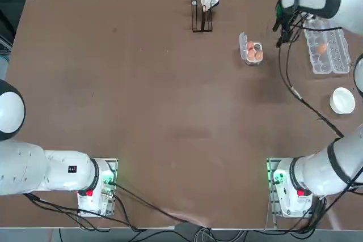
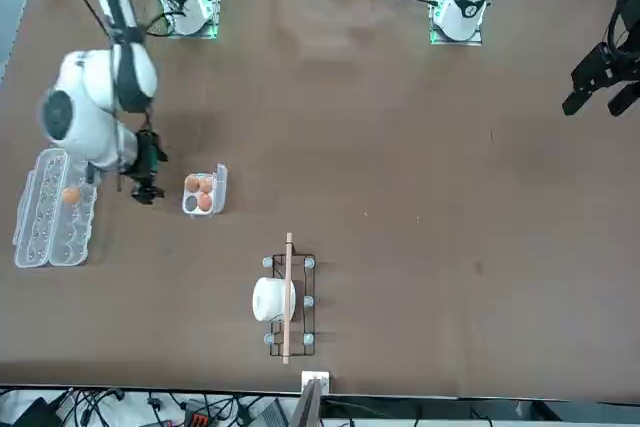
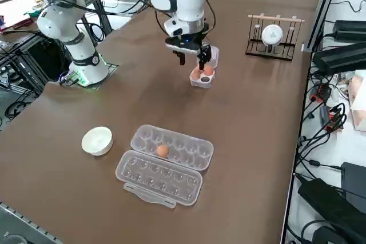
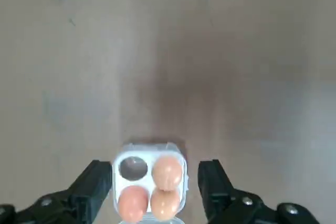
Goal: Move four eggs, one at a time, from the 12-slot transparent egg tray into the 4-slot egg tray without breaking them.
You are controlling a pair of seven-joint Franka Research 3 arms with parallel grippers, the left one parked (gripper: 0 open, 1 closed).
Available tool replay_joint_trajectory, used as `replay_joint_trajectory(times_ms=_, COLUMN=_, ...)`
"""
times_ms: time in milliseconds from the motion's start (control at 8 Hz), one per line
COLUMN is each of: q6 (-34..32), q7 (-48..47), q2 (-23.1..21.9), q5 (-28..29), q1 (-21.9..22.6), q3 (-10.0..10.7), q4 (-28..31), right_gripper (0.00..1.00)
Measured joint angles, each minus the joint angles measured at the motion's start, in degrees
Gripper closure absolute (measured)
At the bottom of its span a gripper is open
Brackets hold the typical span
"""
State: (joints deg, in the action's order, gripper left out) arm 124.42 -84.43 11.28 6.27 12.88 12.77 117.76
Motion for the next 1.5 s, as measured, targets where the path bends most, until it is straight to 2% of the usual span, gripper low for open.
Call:
replay_joint_trajectory(times_ms=375, q6=-0.56, q7=17.95, q2=-0.1, q5=-0.86, q1=-0.96, q3=11.26, q4=0.39, right_gripper=0.02)
replay_joint_trajectory(times_ms=500, q6=0.26, q7=23.69, q2=0.5, q5=-1.07, q1=-2.66, q3=13.82, q4=0.58, right_gripper=0.03)
replay_joint_trajectory(times_ms=625, q6=2.67, q7=28.32, q2=1.78, q5=-1.2, q1=-5.65, q3=14.83, q4=0.82, right_gripper=0.03)
replay_joint_trajectory(times_ms=750, q6=6.1, q7=31.63, q2=3.99, q5=-1.22, q1=-8.56, q3=15.02, q4=1.07, right_gripper=0.03)
replay_joint_trajectory(times_ms=1000, q6=12.42, q7=33.71, q2=9.49, q5=-1.2, q1=-11.5, q3=14.98, q4=0.68, right_gripper=0.04)
replay_joint_trajectory(times_ms=1250, q6=13.56, q7=33.75, q2=13.33, q5=-0.87, q1=-12.85, q3=14.95, q4=-2.69, right_gripper=0.04)
replay_joint_trajectory(times_ms=1500, q6=13.15, q7=34.01, q2=16.2, q5=2.82, q1=-13.84, q3=14.95, q4=-7.09, right_gripper=0.05)
